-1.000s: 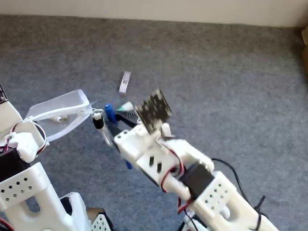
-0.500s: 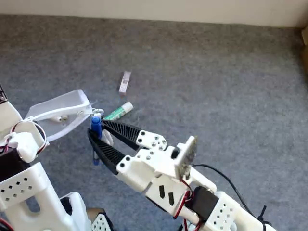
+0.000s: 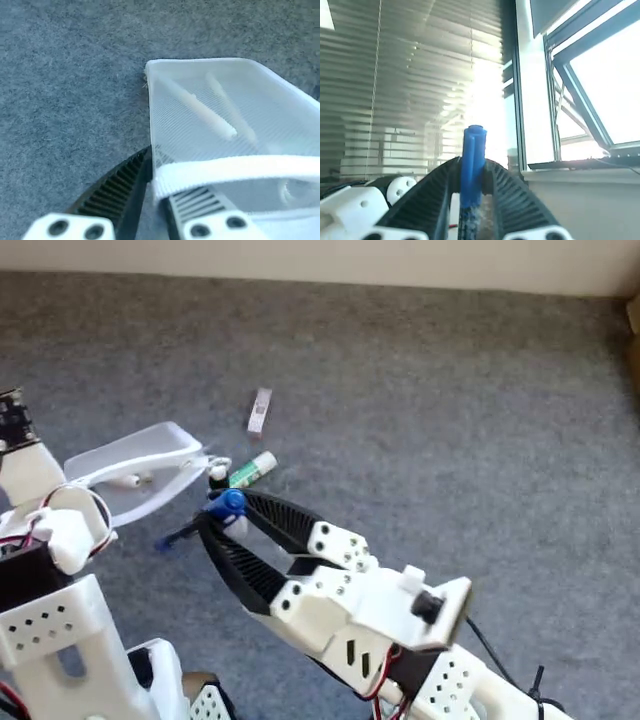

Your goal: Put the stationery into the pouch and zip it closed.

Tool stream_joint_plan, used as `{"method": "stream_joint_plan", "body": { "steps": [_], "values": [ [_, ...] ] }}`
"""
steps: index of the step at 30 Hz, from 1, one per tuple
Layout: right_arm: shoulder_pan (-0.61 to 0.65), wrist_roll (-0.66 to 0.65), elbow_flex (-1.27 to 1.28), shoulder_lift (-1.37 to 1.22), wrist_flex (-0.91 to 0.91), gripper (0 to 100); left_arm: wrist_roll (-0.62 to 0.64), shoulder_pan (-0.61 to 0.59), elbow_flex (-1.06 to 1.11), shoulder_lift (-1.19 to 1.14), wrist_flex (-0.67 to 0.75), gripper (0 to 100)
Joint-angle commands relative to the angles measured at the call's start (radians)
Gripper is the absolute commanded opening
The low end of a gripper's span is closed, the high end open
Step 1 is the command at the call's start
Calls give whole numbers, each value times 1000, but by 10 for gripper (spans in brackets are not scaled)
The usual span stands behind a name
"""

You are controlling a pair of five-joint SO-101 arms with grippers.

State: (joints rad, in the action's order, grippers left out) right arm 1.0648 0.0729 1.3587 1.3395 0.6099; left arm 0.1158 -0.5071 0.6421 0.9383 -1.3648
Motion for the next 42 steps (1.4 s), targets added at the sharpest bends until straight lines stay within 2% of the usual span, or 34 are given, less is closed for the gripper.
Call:
{"method": "stream_joint_plan", "body": {
  "steps": [1,8,11,17,21,25,38,42],
  "values": [
    [5,9,1,19,87,4,6,87,-91,19,-58,5],
    [4,9,10,16,94,4,5,122,-91,19,-61,5],
    [-36,11,5,5,91,4,5,122,-90,19,-63,5],
    [-133,17,-19,-197,134,4,5,120,-88,19,-63,5],
    [-136,11,-35,-354,309,4,5,117,-88,19,-64,5],
    [-136,11,-38,-472,397,4,5,116,-70,19,-58,5],
    [-136,11,-96,-633,449,4,3,116,-68,19,-58,5],
    [-91,11,-90,-639,443,4,3,116,-68,19,-57,5]
  ]
}}
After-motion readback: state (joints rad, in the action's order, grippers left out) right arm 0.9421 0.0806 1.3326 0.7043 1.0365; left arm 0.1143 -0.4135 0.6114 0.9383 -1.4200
